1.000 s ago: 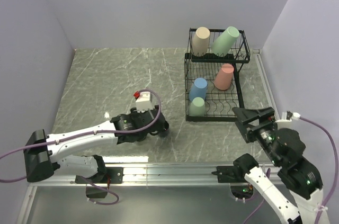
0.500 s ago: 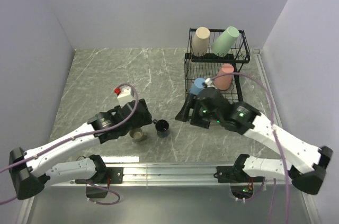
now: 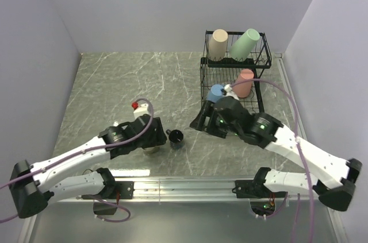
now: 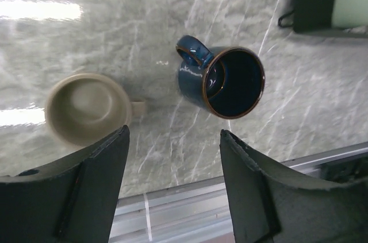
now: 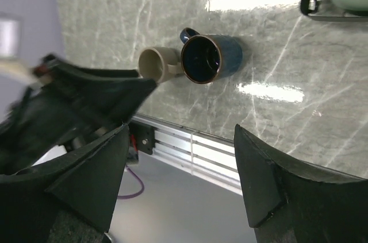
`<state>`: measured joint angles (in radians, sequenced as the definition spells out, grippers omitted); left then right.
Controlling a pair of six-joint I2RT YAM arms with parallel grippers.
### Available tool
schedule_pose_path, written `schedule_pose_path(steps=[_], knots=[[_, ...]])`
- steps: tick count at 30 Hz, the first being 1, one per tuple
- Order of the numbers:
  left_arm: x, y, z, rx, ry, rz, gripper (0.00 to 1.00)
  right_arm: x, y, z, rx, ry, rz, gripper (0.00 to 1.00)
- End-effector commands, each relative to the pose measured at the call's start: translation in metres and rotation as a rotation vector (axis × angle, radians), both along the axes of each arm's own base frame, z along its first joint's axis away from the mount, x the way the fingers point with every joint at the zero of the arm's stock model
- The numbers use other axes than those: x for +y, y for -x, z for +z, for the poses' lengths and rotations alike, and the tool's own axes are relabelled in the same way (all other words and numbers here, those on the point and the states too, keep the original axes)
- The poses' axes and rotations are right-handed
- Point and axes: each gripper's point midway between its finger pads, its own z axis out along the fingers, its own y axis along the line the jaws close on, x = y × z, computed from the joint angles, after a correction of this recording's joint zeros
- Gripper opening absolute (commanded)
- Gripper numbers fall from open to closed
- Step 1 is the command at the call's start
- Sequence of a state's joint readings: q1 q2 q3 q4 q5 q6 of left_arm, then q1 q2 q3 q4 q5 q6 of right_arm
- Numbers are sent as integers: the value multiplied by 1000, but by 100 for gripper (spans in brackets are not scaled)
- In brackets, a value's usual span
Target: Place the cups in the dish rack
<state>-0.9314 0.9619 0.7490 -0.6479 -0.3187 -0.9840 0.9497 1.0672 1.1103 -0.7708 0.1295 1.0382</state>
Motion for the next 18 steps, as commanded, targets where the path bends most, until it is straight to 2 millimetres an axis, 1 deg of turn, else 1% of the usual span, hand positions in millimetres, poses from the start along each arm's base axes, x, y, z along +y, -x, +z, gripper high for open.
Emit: schedule_pose_path(steps=[1,2,3,4,5,7,8,10,11,13,14,16,18], knots=[[-29,-10,2,-22,64,-71,69,-26,3,13,-54,-38,-88,80],[-35,-12,-4,-6,50,-80,69,-30,6,8,-48,-37,-97,80],[-40,-15,-5,-10,52,-85,69,-37,9,11,-54,-51,-107,80],[-43,-18,-7,-11,44,-91,69,-40,11,11,-49,-61,-117,80],[-47,-20,-14,5,26,-98,69,-45,15,11,-51,-70,-123,80],[-52,-25,-19,12,12,-101,69,-52,18,9,-45,-70,-139,79],[-53,-26,-29,32,-14,-102,68,-57,21,8,-47,-77,-143,79],[-56,-27,-37,47,-28,-104,66,-64,24,5,-40,-75,-162,79],[-56,-26,-45,63,-46,-102,65,-67,26,4,-42,-83,-166,79],[-57,-26,-51,72,-48,-107,58,-72,29,1,-35,-84,-176,79],[-58,-26,-54,80,-52,-106,51,-74,30,0,-35,-88,-178,79],[-59,-27,-55,81,-52,-105,43,-76,32,-1,-34,-92,-178,79],[-59,-27,-55,81,-52,-100,30,-78,33,-1,-36,-92,-181,79]])
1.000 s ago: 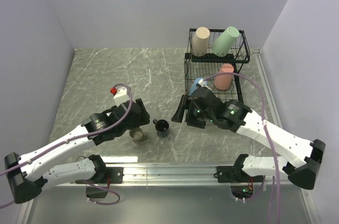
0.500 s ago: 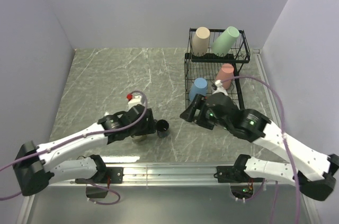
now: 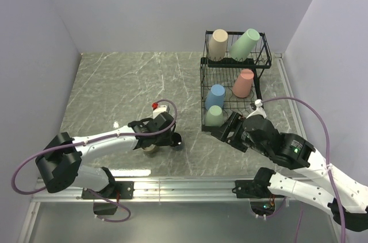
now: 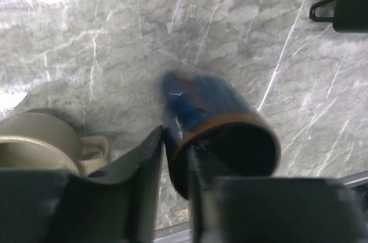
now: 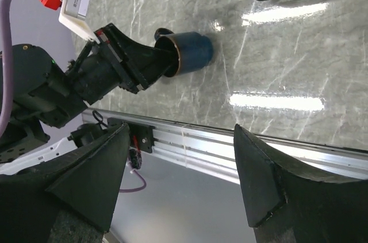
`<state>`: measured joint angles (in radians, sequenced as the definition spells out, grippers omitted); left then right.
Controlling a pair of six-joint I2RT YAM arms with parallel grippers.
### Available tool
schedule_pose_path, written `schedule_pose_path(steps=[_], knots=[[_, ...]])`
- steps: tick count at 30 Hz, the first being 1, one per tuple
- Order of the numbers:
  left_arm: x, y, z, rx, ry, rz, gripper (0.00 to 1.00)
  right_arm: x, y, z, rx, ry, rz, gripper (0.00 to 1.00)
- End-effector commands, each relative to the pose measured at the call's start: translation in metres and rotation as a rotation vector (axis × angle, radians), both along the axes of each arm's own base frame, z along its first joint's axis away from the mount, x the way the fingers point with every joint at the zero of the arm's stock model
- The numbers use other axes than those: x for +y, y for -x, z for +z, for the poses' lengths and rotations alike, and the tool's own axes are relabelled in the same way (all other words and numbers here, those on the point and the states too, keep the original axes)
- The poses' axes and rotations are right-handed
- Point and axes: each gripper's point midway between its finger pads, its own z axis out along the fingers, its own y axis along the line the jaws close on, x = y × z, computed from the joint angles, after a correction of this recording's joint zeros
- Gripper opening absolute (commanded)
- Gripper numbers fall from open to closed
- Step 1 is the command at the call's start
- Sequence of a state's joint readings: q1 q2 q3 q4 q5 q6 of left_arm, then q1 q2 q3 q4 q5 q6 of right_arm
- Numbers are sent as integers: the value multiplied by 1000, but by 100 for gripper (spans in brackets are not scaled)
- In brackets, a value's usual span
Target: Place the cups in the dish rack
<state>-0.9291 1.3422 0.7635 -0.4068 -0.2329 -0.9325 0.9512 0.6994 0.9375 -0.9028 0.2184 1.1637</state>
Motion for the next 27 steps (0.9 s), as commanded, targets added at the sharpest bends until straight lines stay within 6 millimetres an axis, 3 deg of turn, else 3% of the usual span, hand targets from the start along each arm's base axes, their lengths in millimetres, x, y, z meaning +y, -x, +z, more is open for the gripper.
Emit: schedule_pose_path(steps=[1,4,7,9,10,11,12,13,15,16,18,19,22,23,27], knots=[[-11,-8,14,-31,38,-10,24,-7,-1,1,-12,-2,-34,79],[-10,-9,16,-32,39,-7,1,-7,-1,5,-24,-11,-29,79],[-9,-9,32,-36,77,-3,1,3,-1,22,-70,-88,7,80],[-12,-11,53,-63,153,0,1,20,0,49,-132,-220,65,82],[-11,-14,82,-113,247,6,1,27,3,57,-149,-270,95,84],[-14,-11,99,-121,324,-12,1,38,1,80,-206,-364,124,85],[-19,-13,123,-165,429,-22,1,47,7,90,-209,-416,172,85],[-9,-18,158,-239,536,-8,1,53,8,95,-217,-449,190,86],[-12,-9,197,-263,714,-57,1,63,4,119,-259,-541,198,88],[-3,-13,234,-355,825,-59,1,71,7,125,-255,-564,235,89],[-4,-1,261,-341,968,-104,1,79,6,146,-295,-626,259,89],[0,-1,286,-404,1052,-128,0,85,4,154,-303,-637,272,90],[1,10,307,-367,1220,-160,1,98,-1,180,-341,-694,299,90],[3,16,329,-426,1306,-208,1,103,0,191,-361,-725,323,91],[0,20,327,-364,1391,-218,1,121,2,218,-388,-822,398,90]])
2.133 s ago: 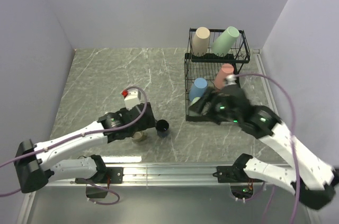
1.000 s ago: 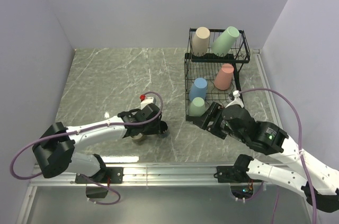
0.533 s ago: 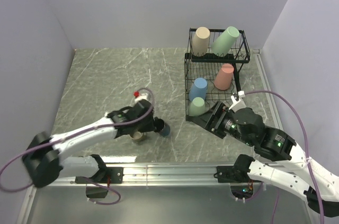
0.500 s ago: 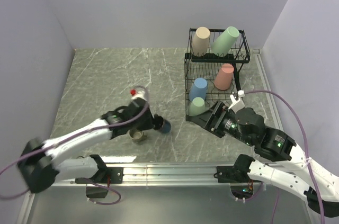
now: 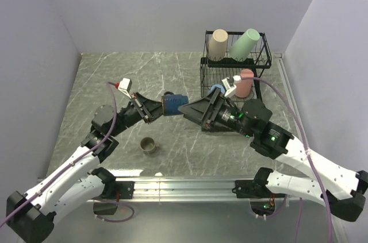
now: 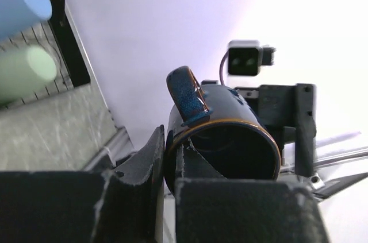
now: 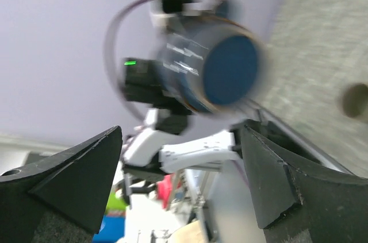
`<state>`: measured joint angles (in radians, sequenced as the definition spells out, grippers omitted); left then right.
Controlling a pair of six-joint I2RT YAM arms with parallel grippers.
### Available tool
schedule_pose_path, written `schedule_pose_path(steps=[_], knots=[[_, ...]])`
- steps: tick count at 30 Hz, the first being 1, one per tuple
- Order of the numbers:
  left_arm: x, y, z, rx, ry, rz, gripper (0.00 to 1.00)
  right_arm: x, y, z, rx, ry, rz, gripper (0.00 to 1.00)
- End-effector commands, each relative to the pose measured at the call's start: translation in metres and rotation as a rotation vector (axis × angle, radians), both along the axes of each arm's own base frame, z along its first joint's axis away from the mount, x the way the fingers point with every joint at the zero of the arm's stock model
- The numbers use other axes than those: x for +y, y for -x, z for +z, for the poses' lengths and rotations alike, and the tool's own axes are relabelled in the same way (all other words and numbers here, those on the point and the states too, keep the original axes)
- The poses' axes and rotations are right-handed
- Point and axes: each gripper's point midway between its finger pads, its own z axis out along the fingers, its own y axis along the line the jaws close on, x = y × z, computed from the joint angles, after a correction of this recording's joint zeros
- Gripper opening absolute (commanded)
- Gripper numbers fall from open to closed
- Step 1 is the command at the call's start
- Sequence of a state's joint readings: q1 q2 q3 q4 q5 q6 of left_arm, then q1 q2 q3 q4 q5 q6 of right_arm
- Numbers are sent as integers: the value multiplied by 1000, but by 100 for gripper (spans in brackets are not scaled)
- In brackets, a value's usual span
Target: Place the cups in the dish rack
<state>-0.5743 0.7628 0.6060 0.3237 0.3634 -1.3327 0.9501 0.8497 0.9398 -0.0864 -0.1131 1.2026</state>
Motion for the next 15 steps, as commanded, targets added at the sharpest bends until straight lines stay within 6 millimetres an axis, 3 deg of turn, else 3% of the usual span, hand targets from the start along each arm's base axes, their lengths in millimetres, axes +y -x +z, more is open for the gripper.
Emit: schedule_pose_path(steps=[1,3,8,11,15], knots=[[2,24,47,-87,187,-114,1,9,12,71,-129,-211,95,91],[3,25,48,-92,204,-114,1,12,12,79,-152,-238,104,91],[4,30,49,-97,233,-136,1,21,7,74,-148,-228,113,92],[8,31,53,-107,258,-126,1,29,6,63,-120,-191,136,92],[9,27,61,-134,218,-100,1,23,5,52,-117,-153,110,92]])
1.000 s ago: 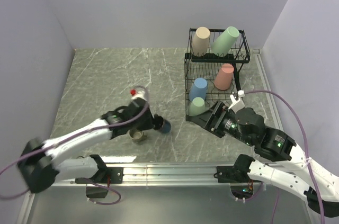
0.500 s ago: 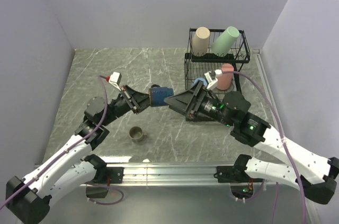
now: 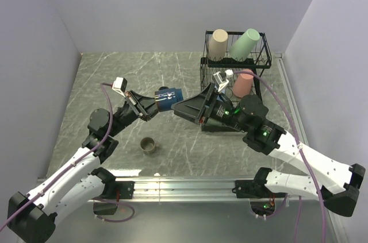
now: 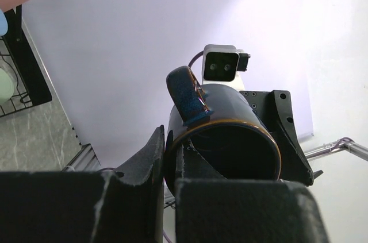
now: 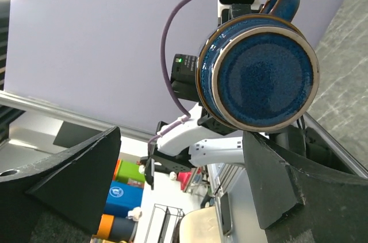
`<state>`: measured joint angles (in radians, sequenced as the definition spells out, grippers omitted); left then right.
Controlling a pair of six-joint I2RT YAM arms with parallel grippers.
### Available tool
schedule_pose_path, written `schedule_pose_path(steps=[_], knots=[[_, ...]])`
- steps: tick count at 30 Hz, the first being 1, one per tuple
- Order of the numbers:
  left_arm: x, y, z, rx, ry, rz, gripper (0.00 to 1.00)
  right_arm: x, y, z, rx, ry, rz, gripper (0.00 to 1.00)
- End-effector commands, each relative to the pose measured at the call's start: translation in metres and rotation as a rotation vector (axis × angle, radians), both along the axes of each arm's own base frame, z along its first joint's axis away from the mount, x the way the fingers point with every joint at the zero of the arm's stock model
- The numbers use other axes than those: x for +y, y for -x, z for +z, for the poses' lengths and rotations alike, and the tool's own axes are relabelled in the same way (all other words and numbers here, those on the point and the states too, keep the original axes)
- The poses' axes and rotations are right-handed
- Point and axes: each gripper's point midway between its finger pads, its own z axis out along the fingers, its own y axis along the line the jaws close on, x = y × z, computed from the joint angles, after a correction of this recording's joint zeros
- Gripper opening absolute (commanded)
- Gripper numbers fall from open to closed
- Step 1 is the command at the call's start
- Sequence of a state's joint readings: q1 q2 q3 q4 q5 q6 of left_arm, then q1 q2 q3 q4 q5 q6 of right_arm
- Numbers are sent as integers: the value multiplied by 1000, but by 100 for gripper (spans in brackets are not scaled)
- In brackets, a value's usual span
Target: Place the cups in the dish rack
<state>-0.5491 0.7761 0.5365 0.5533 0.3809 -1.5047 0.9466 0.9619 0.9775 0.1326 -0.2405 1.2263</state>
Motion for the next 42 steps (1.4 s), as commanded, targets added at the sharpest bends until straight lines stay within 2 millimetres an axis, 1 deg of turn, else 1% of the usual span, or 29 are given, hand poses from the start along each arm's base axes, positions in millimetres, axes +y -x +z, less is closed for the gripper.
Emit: schedule_pose_path(steps=[1,3,4,6,7,8,9,10,12,17,20,22,23,25,26,28,29,32,35,39,41,42], knots=[[3,24,42,-149,39,-56,1,-12,-1,18,-48,-38,-46,93],[2,25,43,-156,28,-66,1,-17,-3,10,-30,-18,-68,93],[1,25,43,-156,26,-70,0,-21,-5,11,-31,-24,-79,93],[-2,27,42,-162,20,-93,1,-20,-6,9,-22,-13,-72,93],[-2,27,42,-163,16,-95,0,-16,-10,0,1,24,-74,93],[-3,26,39,-162,0,-93,1,-13,-9,-1,-5,46,-59,93],[-3,25,42,-169,-11,-89,1,-11,-10,7,-21,47,-52,93],[-4,26,43,-174,-23,-90,1,-6,-13,2,-14,70,-48,92],[-6,25,46,-189,-49,-90,1,-4,-14,-2,-2,86,-43,92],[-6,26,52,-213,-73,-89,1,-8,-16,-3,6,84,-68,93],[-6,27,51,-215,-84,-92,1,-9,-16,-6,21,74,-73,93],[-5,28,47,-205,-93,-91,1,-8,-15,-3,19,47,-64,93],[-5,28,44,-198,-98,-90,1,-8,-16,1,18,24,-63,93],[-4,31,45,-203,-87,-91,1,-6,-16,2,21,12,-56,93],[-4,31,41,-189,-84,-93,1,-5,-15,7,15,-10,-51,93],[-2,31,40,-185,-77,-88,1,-5,-16,10,14,-27,-48,93],[-3,31,38,-175,-74,-89,1,-5,-14,17,0,-55,-41,92],[-2,31,37,-169,-59,-86,1,-4,-12,23,-11,-77,-26,90],[-3,31,35,-163,-49,-98,1,-4,-11,26,-14,-103,-18,87],[-6,31,33,-161,-52,-107,1,-2,-11,25,-10,-115,-10,81],[-7,31,33,-166,-56,-115,1,-2,-10,27,-10,-126,-3,81],[-8,31,32,-162,-60,-121,1,-1,-10,25,-5,-123,0,81]])
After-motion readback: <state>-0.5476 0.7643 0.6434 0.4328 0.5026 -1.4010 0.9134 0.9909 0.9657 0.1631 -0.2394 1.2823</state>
